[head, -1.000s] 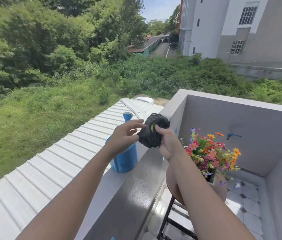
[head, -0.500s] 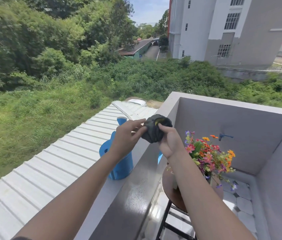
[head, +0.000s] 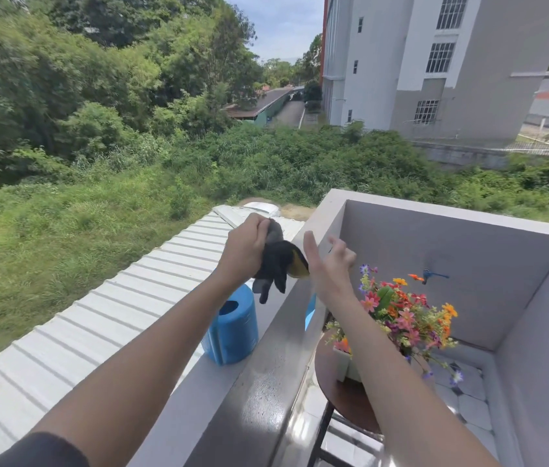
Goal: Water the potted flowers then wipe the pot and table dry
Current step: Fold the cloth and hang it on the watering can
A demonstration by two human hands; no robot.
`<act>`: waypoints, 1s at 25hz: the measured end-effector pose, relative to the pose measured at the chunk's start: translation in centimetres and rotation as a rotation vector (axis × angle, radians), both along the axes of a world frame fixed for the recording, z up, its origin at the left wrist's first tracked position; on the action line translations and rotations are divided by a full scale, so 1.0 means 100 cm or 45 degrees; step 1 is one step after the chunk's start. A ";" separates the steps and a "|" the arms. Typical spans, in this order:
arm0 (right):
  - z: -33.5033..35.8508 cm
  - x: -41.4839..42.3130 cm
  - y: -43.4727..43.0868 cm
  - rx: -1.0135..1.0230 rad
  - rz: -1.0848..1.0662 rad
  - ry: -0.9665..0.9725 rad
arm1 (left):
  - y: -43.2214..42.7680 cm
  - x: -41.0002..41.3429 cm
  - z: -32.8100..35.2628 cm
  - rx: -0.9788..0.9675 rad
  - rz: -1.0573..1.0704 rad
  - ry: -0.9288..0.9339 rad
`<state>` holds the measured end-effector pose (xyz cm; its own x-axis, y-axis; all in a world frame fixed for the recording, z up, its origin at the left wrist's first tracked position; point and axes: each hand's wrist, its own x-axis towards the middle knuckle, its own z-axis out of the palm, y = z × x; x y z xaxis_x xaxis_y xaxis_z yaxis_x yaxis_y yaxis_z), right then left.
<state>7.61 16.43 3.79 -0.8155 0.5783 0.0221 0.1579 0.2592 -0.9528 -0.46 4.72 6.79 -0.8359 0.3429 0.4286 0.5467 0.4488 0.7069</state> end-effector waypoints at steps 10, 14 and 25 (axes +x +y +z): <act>0.015 -0.019 0.008 0.548 0.232 0.279 | -0.021 -0.029 0.081 -0.808 -0.381 0.206; 0.026 -0.018 0.017 0.631 0.427 0.150 | -0.066 -0.038 0.078 -1.169 -0.542 0.091; -0.020 -0.092 -0.015 0.106 0.486 -0.013 | -0.104 -0.117 0.014 -1.021 -0.391 -0.319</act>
